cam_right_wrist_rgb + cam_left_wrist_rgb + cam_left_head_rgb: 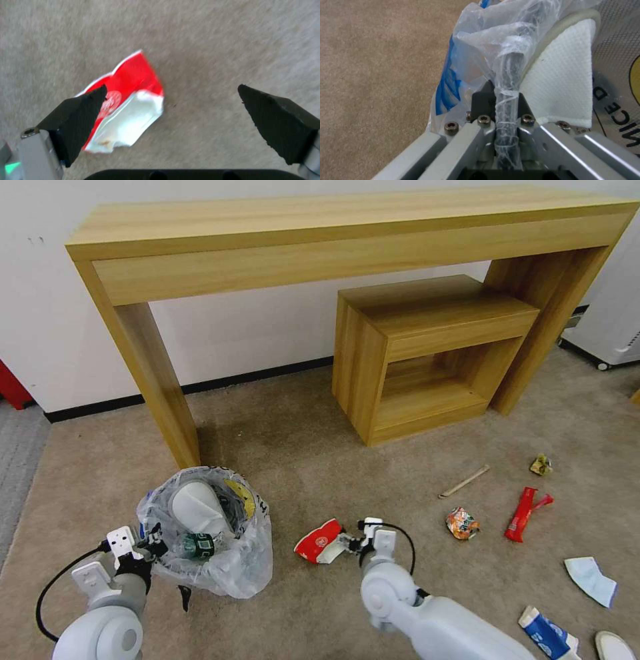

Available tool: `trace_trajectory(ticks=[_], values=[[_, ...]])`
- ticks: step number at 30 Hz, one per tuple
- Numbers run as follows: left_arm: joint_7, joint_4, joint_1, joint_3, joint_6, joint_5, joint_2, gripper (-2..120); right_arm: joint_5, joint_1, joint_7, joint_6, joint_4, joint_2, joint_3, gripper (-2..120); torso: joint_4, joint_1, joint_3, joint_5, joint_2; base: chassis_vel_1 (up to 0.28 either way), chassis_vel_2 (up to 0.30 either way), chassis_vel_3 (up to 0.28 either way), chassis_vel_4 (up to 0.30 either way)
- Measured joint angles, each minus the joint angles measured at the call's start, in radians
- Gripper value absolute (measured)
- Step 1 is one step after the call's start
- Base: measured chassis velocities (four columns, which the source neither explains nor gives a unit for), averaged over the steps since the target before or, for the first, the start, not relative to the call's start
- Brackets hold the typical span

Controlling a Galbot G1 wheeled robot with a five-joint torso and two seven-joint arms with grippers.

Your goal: Pick up the trash bin and place the garbage on the floor into it.

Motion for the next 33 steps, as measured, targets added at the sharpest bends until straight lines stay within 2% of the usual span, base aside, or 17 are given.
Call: trace_trajectory(ticks=[14,21,28,33], values=[[0.000,-0.018,0.017,-0.004,-0.003,-0.010,0.008,1,-0.038,0.038,-0.026,0.025,-0.166,0.126,-0.057,100,0.0001,0.000,0.000,0.0001,0.000,0.000,0.000,0.000,0.000],[0.000,-0.021,0.023,-0.005,-0.008,-0.012,0.008,1,-0.055,0.046,-0.041,0.040,-0.226,0.154,-0.060,96,0.0000,0.000,0.000,-0.0001,0.000,0.000,0.000,0.000,0.000],[0.001,-0.033,0.031,0.001,-0.010,-0.012,0.001,1,-0.078,0.065,-0.082,0.065,-0.329,0.183,-0.065,86,0.0000,0.000,0.000,-0.0001,0.000,0.000,0.000,0.000,0.000],[0.001,-0.046,0.037,0.003,-0.010,-0.012,0.001,1,-0.096,0.075,-0.106,0.082,-0.394,0.209,-0.073,72,0.0000,0.000,0.000,0.0000,0.000,0.000,0.000,0.000,0.000]])
